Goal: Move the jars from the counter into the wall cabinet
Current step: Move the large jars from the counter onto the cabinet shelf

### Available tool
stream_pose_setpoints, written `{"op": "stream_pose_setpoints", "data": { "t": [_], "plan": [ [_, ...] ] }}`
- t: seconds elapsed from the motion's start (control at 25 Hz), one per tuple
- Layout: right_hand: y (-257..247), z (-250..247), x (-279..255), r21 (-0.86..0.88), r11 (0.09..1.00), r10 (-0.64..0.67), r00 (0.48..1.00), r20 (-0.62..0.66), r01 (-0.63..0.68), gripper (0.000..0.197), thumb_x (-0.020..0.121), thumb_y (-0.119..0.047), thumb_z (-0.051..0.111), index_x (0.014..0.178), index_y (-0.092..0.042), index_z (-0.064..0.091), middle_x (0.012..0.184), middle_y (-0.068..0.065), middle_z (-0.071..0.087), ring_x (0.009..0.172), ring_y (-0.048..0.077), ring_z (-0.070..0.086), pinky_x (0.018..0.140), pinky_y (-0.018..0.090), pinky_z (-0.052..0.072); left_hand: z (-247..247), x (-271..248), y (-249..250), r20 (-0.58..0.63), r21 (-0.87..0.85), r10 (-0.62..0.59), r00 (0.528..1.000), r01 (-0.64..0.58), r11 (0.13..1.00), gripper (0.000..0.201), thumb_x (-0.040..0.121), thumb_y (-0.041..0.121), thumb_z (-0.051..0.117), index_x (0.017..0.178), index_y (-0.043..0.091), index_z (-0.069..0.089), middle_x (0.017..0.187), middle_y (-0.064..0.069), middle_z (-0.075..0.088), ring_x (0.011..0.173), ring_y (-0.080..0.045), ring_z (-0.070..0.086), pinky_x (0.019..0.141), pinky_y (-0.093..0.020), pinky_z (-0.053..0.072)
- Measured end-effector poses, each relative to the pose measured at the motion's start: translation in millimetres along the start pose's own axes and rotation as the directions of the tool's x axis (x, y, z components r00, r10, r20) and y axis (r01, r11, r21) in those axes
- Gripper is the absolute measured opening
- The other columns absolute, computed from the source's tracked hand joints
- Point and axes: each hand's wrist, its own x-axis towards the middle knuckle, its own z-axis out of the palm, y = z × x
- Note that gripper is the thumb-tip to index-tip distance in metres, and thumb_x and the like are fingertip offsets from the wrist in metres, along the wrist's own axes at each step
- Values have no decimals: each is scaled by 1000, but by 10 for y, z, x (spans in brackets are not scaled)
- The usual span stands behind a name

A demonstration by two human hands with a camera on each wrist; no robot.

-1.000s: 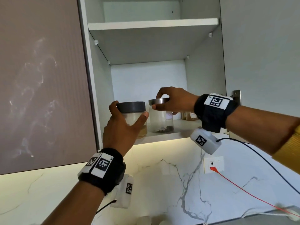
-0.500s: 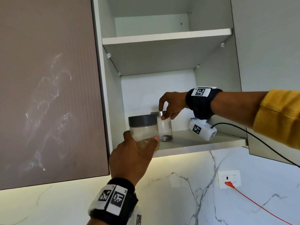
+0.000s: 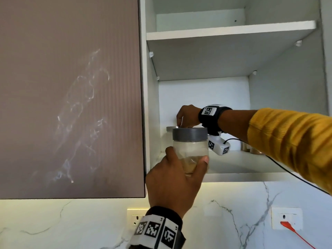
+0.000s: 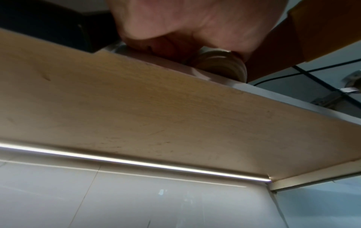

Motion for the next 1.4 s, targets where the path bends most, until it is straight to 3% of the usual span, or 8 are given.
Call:
{"op": "stream_pose_setpoints", "data": {
  "t": [0.24, 0.32, 0.6, 0.76, 0.84, 1.04, 1.2, 1.4],
  "plan": [
    [87, 202, 318, -9, 996, -93, 995, -19, 93, 23, 89, -12, 72, 69, -22, 67, 74, -10, 64, 84, 19, 62, 62, 20, 43, 47, -4, -20, -2, 28, -16, 1000, 16, 999, 79, 82, 94, 16, 122, 33, 46, 101, 15, 69, 83, -8, 68, 70, -20, 53],
    [36, 198, 318, -10, 992, -124, 992, -12, 124, 9, 90, -11, 71, 85, -17, 77, 85, -6, 71, 88, 17, 64, 72, 21, 45, 43, 11, -42, -2, 30, -19, 1000, 20, 999, 81, 81, 94, 16, 122, 32, 48, 100, 14, 70, 81, -8, 68, 70, -23, 55],
    [187, 125, 113, 41, 992, -120, 992, 37, 118, 40, 96, -14, 71, 136, -14, 70, 137, 7, 69, 123, 26, 67, 110, 39, 50, 44, 4, -7, 14, 40, -33, 999, 32, 999, 85, 79, 95, 12, 120, 29, 48, 94, 12, 69, 77, -11, 67, 68, -30, 59],
    [85, -261, -280, 302, 944, -135, 991, -23, 136, 27, 95, -11, 74, 121, -6, 73, 114, 16, 77, 91, 30, 78, 79, 34, 66, 11, 6, 6, 25, 46, -29, 999, 28, 999, 86, 80, 93, 15, 118, 25, 50, 87, 10, 68, 71, -12, 66, 64, -31, 58],
    [-12, -455, -579, 352, 923, -167, 986, 11, 153, 17, 97, -13, 71, 110, -4, 77, 104, 17, 79, 95, 34, 78, 84, 40, 66, 3, -6, 17, 31, 39, -30, 999, 29, 999, 87, 81, 93, 15, 122, 24, 50, 90, 10, 69, 73, -11, 66, 67, -28, 58],
    [-193, -697, -1294, 421, 895, -232, 960, 158, 146, 56, 83, -62, 66, 114, -17, 77, 111, 4, 78, 104, 24, 76, 86, 41, 65, 24, 2, 5, 24, 13, -9, 1000, 8, 1000, 86, 81, 92, 16, 125, 25, 49, 93, 12, 69, 72, -7, 60, 65, -19, 46],
    [-180, -527, -1552, 368, 921, -218, 952, 215, 128, 47, 87, -48, 78, 127, -29, 63, 123, 2, 71, 107, 24, 73, 80, 40, 67, -12, 12, 35, 65, 39, -21, 998, 18, 999, 91, 80, 92, 13, 124, 23, 51, 90, 10, 70, 74, -12, 67, 67, -24, 54],
    [-42, -487, -1550, 364, 929, -115, 986, 122, 63, 48, 80, -45, 86, 115, -20, 65, 114, 11, 74, 101, 31, 74, 78, 41, 67, -14, -23, 57, 162, 133, 29, 986, -51, 990, 86, 82, 92, 15, 109, 27, 64, 82, 11, 72, 75, -13, 69, 70, -29, 54]
  ]
}}
